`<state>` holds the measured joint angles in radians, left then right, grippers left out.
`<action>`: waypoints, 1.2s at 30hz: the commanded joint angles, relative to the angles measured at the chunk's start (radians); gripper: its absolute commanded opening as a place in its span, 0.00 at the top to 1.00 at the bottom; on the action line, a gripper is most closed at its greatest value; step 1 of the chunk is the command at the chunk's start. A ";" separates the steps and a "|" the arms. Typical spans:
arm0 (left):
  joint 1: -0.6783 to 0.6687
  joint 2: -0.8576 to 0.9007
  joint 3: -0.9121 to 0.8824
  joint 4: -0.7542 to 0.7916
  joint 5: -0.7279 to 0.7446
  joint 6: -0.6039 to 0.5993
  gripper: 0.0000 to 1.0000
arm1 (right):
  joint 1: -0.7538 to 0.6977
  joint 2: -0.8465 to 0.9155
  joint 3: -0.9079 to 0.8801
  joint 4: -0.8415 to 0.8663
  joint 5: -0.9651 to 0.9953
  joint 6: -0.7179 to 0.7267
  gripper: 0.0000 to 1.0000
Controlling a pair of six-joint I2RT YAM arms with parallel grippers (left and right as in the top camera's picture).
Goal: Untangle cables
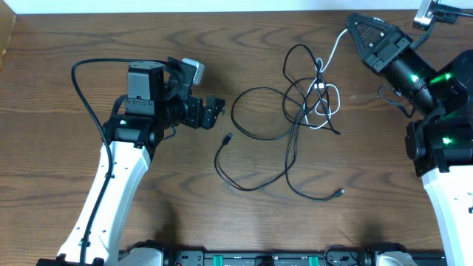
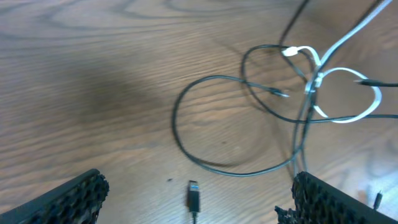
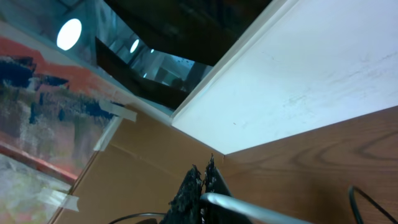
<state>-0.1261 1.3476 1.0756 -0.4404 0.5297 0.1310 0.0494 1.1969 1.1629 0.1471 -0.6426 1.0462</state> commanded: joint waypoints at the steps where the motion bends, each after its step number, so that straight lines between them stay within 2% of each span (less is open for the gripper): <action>1: -0.005 0.022 0.008 0.024 0.126 0.005 0.05 | 0.020 -0.006 0.008 0.005 -0.022 0.012 0.99; 4: -0.034 0.061 0.008 0.076 0.197 0.005 0.05 | 0.036 -0.005 0.008 -0.013 -0.053 0.012 0.99; 8: -0.068 0.105 0.008 0.158 0.203 -0.014 0.05 | 0.063 -0.004 0.008 -0.043 -0.100 0.008 0.99; 10: -0.086 0.121 0.008 0.238 0.299 -0.011 0.05 | 0.076 -0.004 0.008 -0.080 -0.121 0.002 0.99; 14: -0.109 0.122 0.008 0.271 0.431 0.241 0.04 | 0.079 -0.004 0.008 -0.079 -0.192 0.016 0.99; 22: -0.130 0.132 0.008 0.288 0.426 0.327 0.02 | 0.084 -0.004 0.008 -0.076 -0.279 0.020 0.99; 25: -0.148 0.166 0.008 0.384 0.406 0.325 0.02 | 0.084 -0.004 0.008 -0.076 -0.350 0.025 0.99; 31: -0.186 0.260 0.008 0.547 0.244 0.325 0.02 | 0.087 -0.004 0.008 -0.033 -0.517 0.078 0.99; 36: -0.187 0.318 0.008 0.663 0.240 0.325 0.02 | 0.141 -0.004 0.008 -0.024 -0.539 0.082 0.99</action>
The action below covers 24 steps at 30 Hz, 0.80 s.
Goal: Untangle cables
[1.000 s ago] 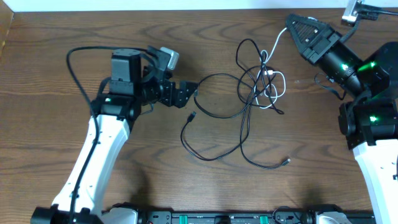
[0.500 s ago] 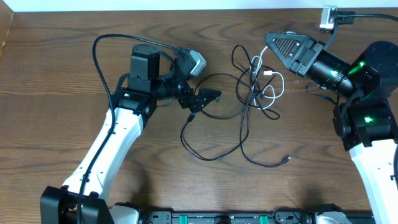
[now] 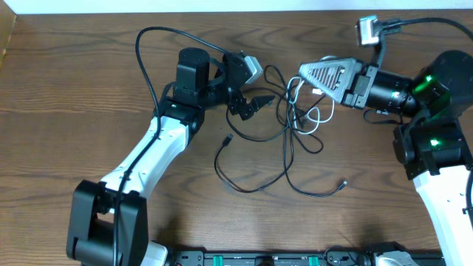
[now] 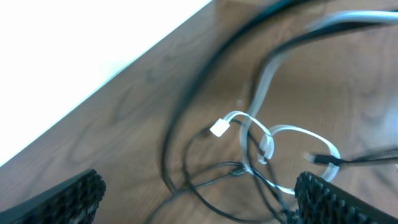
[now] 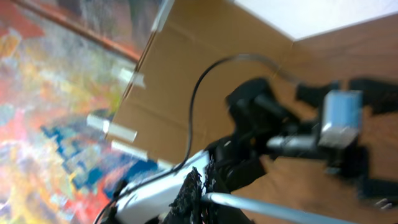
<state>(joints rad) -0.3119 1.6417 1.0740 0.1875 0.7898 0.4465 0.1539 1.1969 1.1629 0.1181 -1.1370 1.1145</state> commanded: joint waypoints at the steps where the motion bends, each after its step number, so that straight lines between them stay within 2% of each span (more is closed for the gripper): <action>1: -0.002 0.024 0.010 0.042 -0.020 0.010 0.02 | 0.047 -0.004 0.008 0.005 -0.045 0.014 0.99; 10: -0.002 0.024 0.010 0.073 -0.013 0.009 0.02 | 0.087 -0.004 0.008 0.005 -0.043 0.014 0.99; 11: -0.002 0.024 0.010 0.074 -0.013 0.009 0.12 | 0.088 -0.004 0.008 0.005 -0.040 0.010 0.99; 12: -0.002 0.024 0.010 0.074 -0.013 0.009 0.34 | 0.088 -0.004 0.008 0.005 -0.040 0.010 0.99; 13: -0.002 0.024 0.010 0.077 -0.013 0.009 0.64 | 0.088 -0.003 0.008 0.005 -0.040 0.010 0.99; 14: -0.002 0.024 0.010 0.077 -0.013 0.009 0.81 | 0.088 -0.004 0.008 0.005 -0.037 0.010 0.99; 15: -0.002 0.024 0.010 0.078 -0.014 0.009 0.92 | 0.088 -0.003 0.008 0.005 -0.035 0.010 0.99; 21: 0.002 0.023 0.010 0.089 -0.014 0.008 0.93 | 0.088 -0.003 0.008 0.003 -0.013 0.009 0.99; 24: 0.023 0.008 0.010 0.088 -0.017 -0.034 0.92 | 0.088 -0.003 0.008 0.001 0.006 0.002 0.99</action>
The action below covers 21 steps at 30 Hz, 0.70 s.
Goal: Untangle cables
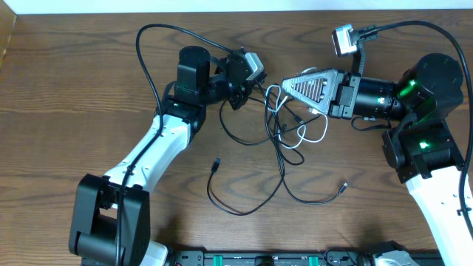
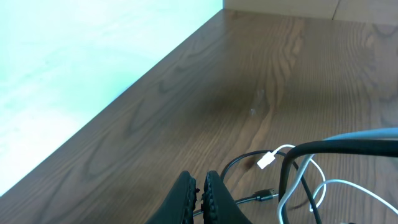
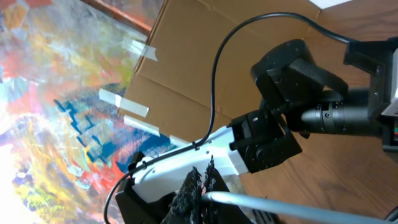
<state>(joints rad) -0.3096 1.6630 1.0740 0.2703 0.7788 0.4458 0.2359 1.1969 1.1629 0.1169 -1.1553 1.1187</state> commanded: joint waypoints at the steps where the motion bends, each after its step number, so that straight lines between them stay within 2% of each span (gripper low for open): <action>1: 0.030 -0.023 0.010 0.005 -0.006 -0.053 0.92 | 0.006 -0.003 0.008 0.002 0.029 -0.009 0.99; 6: 0.101 -0.099 0.010 0.005 -0.006 -0.173 0.92 | 0.003 0.000 0.008 -0.058 0.095 -0.058 0.99; 10: 0.193 -0.170 0.010 -0.011 -0.025 -0.199 0.92 | -0.011 0.000 0.008 -0.111 0.106 -0.081 0.99; 14: 0.303 -0.197 0.010 -0.102 -0.236 -0.267 0.93 | -0.022 0.000 0.008 -0.112 0.099 -0.089 0.99; 17: 0.384 -0.197 0.010 -0.167 -0.314 -0.312 0.92 | -0.034 0.000 0.008 -0.119 0.099 -0.111 0.99; 19: 0.439 -0.197 0.010 -0.198 -0.356 -0.353 0.93 | -0.049 0.000 0.008 -0.158 0.122 -0.146 0.99; 21: 0.508 -0.197 0.010 -0.225 -0.385 -0.381 0.92 | -0.082 0.000 0.008 -0.294 0.234 -0.248 0.99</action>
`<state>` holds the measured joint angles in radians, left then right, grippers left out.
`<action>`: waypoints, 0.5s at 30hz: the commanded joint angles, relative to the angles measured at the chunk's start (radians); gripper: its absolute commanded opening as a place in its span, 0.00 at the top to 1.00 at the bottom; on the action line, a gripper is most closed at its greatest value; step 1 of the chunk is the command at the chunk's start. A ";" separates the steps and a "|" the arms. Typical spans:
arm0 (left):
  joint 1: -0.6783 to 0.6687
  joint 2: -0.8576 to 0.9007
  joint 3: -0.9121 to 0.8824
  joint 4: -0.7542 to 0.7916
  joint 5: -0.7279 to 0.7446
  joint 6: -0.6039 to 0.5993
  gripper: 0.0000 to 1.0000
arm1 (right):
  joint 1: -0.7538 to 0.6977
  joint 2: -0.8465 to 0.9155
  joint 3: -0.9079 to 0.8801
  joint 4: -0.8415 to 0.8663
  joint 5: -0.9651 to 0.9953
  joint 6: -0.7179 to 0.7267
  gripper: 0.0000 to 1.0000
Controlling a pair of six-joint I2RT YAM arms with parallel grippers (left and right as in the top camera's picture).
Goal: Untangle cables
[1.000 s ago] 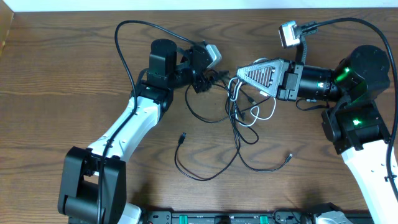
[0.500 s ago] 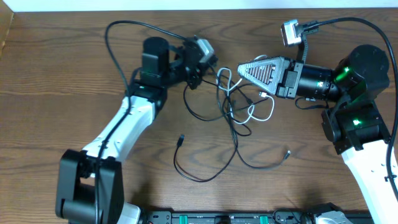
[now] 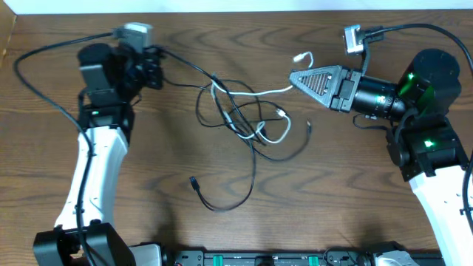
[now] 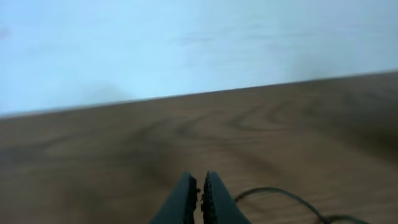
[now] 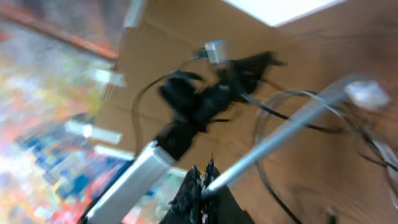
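A knot of black and white cables (image 3: 236, 111) lies mid-table. My left gripper (image 3: 157, 66) sits at the back left, shut on a black cable (image 3: 185, 63) that runs taut from it into the knot. In the left wrist view the gripper (image 4: 200, 179) has its jaws pressed together, with a stretch of black cable (image 4: 280, 194) beyond. My right gripper (image 3: 293, 76) is shut on the white cable (image 3: 255, 90), which leads left into the knot. In the right wrist view the gripper (image 5: 202, 177) clamps that white cable (image 5: 292, 124). The white plug (image 3: 301, 56) lies near it.
A loose black cable end with a plug (image 3: 194, 182) trails toward the table's front. Another small plug (image 3: 309, 125) lies right of the knot. A white wall borders the table's far edge (image 3: 222, 10). A cardboard box corner (image 3: 6, 33) sits at the far left.
My left gripper has gone from beside the knot at mid-table to the back left, still shut. The black cable is now stretched and the knot has shifted left and spread. The right gripper barely moved.
My left gripper was open left of the cables while the right held the white cable at the back right. Then both were at the knot, the left still open. Then the left was shut there. Now the grippers are far apart with cables stretched between.
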<state>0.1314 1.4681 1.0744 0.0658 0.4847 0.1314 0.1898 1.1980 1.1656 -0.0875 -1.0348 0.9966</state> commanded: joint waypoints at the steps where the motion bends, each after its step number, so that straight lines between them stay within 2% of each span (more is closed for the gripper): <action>1: 0.085 -0.002 0.010 -0.027 -0.091 -0.068 0.92 | -0.047 -0.001 0.005 -0.151 0.172 -0.160 0.99; 4: 0.138 -0.002 0.010 -0.045 -0.094 -0.096 0.92 | -0.082 -0.001 0.005 -0.340 0.393 -0.242 0.99; 7: 0.191 -0.002 0.010 -0.071 -0.093 -0.100 0.92 | -0.128 -0.001 0.005 -0.578 0.793 -0.289 0.99; 15: 0.241 -0.002 0.010 -0.088 -0.093 -0.100 0.92 | -0.264 -0.001 0.005 -0.889 1.422 -0.298 0.99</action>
<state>0.3523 1.4681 1.0744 -0.0261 0.4126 0.0483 -0.0124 1.1999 1.1656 -0.9234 -0.0032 0.7250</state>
